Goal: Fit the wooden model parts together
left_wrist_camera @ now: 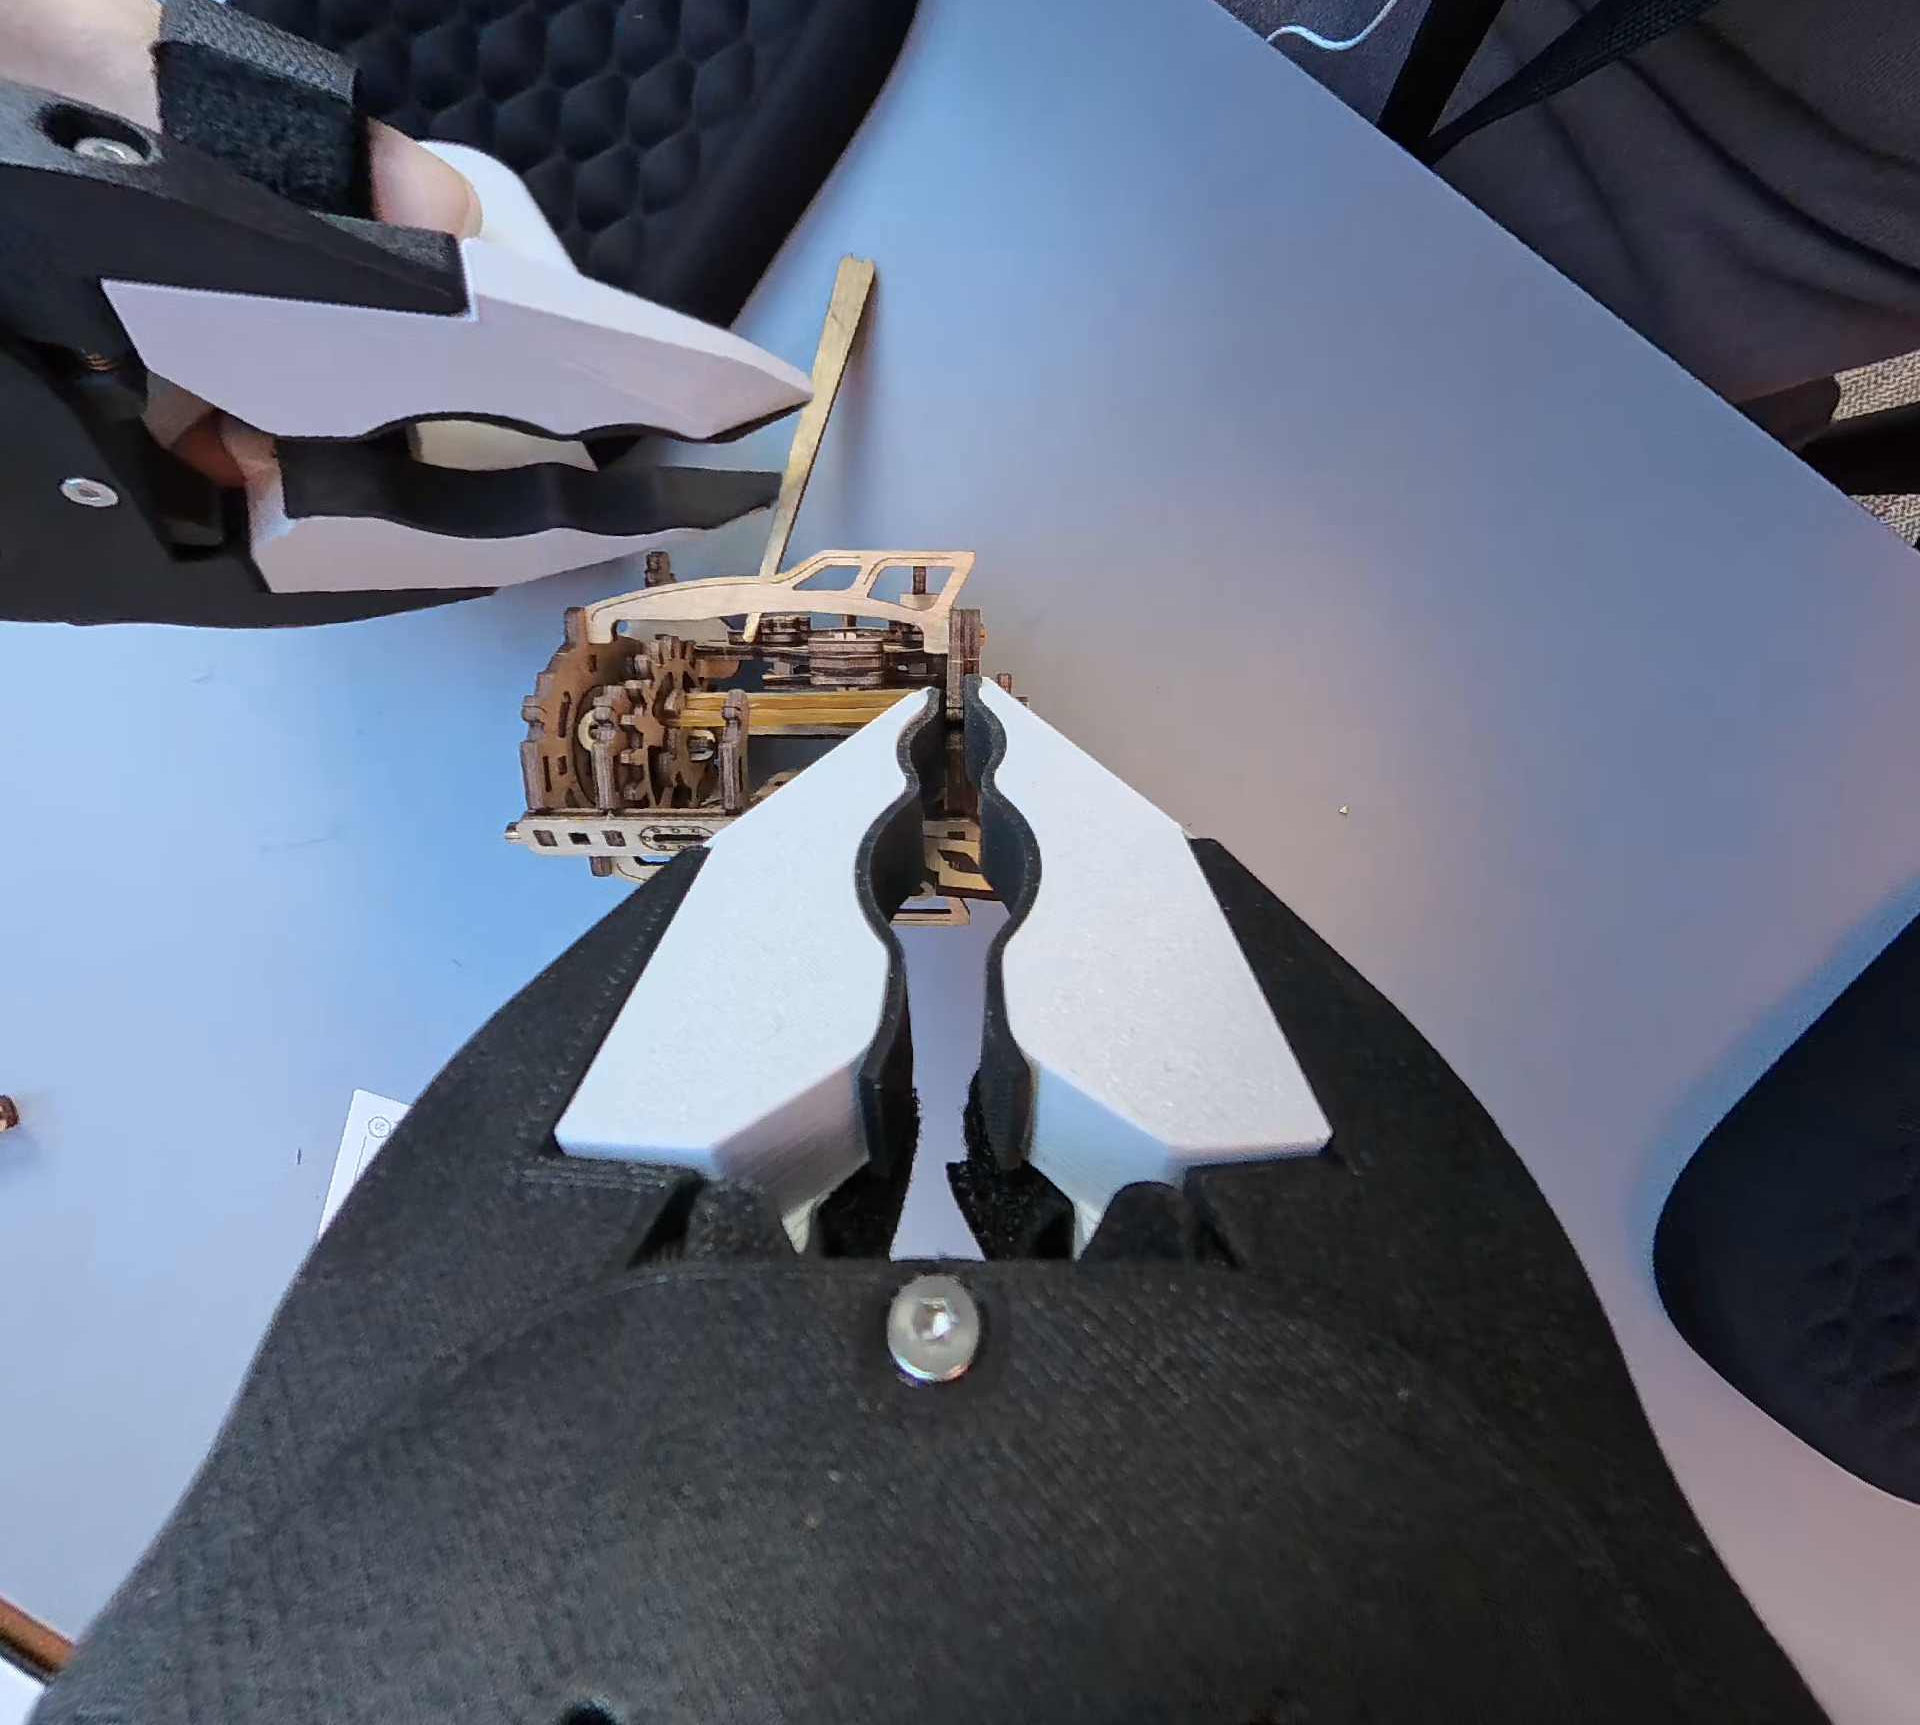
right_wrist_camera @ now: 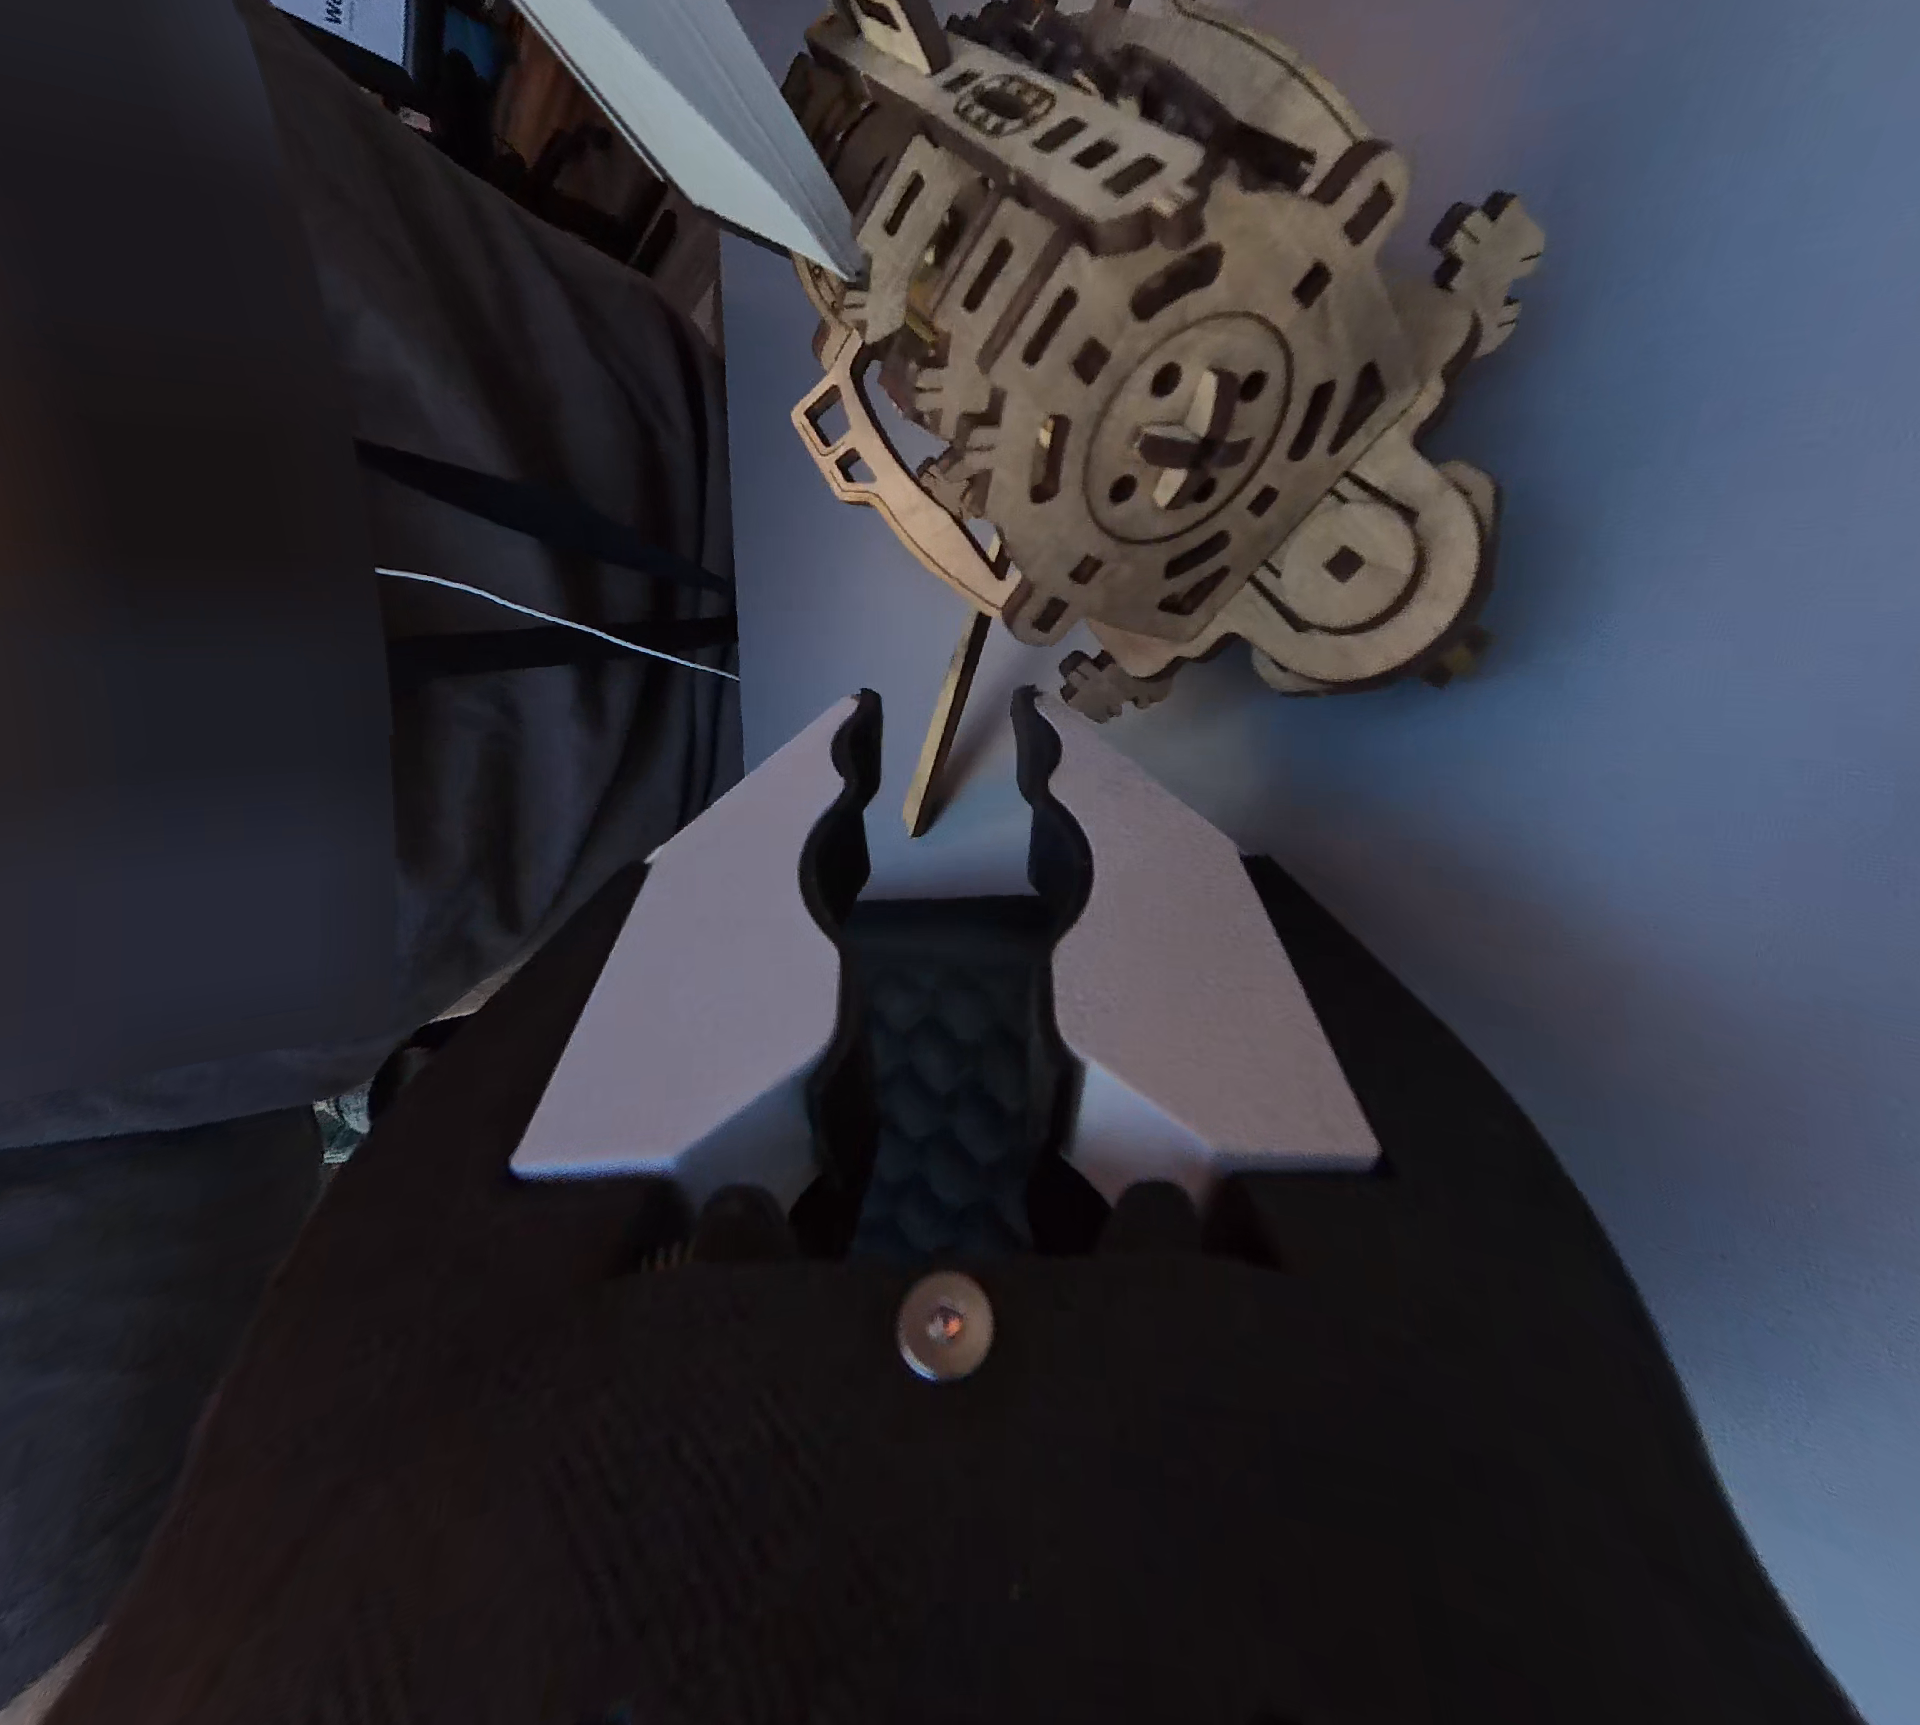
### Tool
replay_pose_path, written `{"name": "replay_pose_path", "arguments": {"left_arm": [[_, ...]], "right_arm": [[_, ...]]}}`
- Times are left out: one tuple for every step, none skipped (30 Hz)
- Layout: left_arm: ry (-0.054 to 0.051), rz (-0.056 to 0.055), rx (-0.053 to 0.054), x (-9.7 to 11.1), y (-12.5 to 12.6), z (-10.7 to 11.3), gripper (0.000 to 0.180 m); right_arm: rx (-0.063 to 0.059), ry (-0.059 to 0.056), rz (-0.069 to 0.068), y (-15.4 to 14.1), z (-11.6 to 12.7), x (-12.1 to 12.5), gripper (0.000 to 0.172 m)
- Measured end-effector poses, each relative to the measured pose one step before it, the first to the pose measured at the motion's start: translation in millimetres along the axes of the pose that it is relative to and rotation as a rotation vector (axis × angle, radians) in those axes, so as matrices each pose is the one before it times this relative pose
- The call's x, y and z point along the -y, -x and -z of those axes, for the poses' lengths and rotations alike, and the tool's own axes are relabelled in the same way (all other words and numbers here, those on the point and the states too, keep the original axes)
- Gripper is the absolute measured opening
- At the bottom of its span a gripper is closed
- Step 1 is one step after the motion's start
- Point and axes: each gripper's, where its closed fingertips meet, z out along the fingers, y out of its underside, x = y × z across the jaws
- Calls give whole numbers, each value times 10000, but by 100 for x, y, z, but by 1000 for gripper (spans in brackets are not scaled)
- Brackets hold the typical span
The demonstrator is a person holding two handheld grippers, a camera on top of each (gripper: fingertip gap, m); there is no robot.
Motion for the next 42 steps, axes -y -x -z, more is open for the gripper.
{"name": "replay_pose_path", "arguments": {"left_arm": [[2,2,-1,-3,-3,2,0],[3,-7,4,-6,-3,-7,0],[2,-7,7,-17,-10,10,0],[1,5,3,-14,-3,7,0],[-4,4,2,-15,3,7,0],[-8,-2,3,-6,-6,4,0],[-7,3,-1,2,2,-2,0],[-5,1,-1,12,7,-6,0],[0,-9,2,8,3,-4,0],[4,-4,-1,7,4,-3,0],[5,0,-6,6,-6,-3,0],[1,-8,0,9,-6,-15,0],[6,-10,10,2,2,0,0],[5,3,-4,-9,7,4,0],[-5,11,-3,4,2,-3,0],[-4,2,3,6,2,-3,0],[0,-4,7,-13,-4,-4,0],[4,0,6,-15,-8,8,0],[5,2,5,-5,-8,3,0],[2,-5,7,-12,-3,7,0],[-2,-4,6,-11,-6,-5,0],[-3,-2,1,4,3,-2,0],[-3,-1,-2,4,-2,-2,0],[-7,3,-3,2,-1,-1,0],[-14,0,-3,17,10,-10,0],[-16,4,-3,7,4,-4,0],[-6,8,-1,6,7,-4,0],[4,-2,2,-3,-1,-9,0],[7,-7,3,-8,-4,5,0],[14,-3,0,13,3,-7,0],[20,-5,-1,7,-4,-14,0],[20,-11,3,12,6,-5,0],[17,-6,4,12,-4,-5,0],[10,0,5,10,-2,-15,0],[-3,9,10,4,8,-2,0],[-12,24,15,4,1,-2,0],[-17,24,23,-14,8,7,0],[-21,17,26,-10,-5,7,0],[-17,17,30,-16,0,10,0],[-10,15,36,-15,-9,11,0],[-9,6,37,-21,-9,15,0],[-4,4,33,-16,-12,12,0]], "right_arm": [[138,-24,10,174,-123,100,25],[50,8,-14,11,-159,10,24],[38,66,-77,-11,-122,-69,22],[34,19,-53,24,-76,8,22],[-39,33,-28,-32,-55,-22,21],[-93,27,0,-84,-49,-11,20],[-144,9,-10,-172,-45,-10,17],[-128,0,-86,-182,-39,0,13],[-60,-34,-183,-117,-74,19,10],[46,-68,-285,-10,-81,58,8],[190,-63,-110,217,-100,-3,4],[145,-46,-50,153,-90,-96,2],[90,-130,-217,30,21,24,2],[96,-85,-261,10,87,-59,1],[86,-67,-168,43,179,-118,1],[63,-163,-149,43,250,1,1],[103,-195,-219,88,315,25,1],[110,-113,-189,123,301,-132,1],[32,-116,-52,61,295,-161,1],[61,-146,-60,145,271,-153,1],[-27,-156,-106,33,275,-151,1],[-41,-172,158,148,289,-110,1],[-26,-221,363,295,321,10,1],[-346,-368,583,-30,448,341,1],[-391,-398,784,57,515,446,1],[-148,-348,762,516,560,503,1],[-136,-372,656,581,595,671,1],[-366,-393,616,254,607,827,1],[-323,-507,653,294,569,1074,1],[-267,-690,607,348,532,1422,1],[-376,-839,458,118,469,1677,1],[-552,-715,151,-309,313,1573,1],[-595,-635,-12,-446,85,1357,0],[-269,-664,-74,12,-191,1129,0],[-231,-595,-239,-31,-375,740,0],[-34,-372,-231,220,-542,195,0],[-48,-192,-224,135,-586,-185,0],[-57,-290,-155,87,-519,-156,0],[19,-164,-215,142,-486,-389,0],[-24,29,-317,-1,-435,-571,0],[-132,134,-225,-214,-362,-652,0],[-163,62,-112,-241,-212,-483,0]]}}
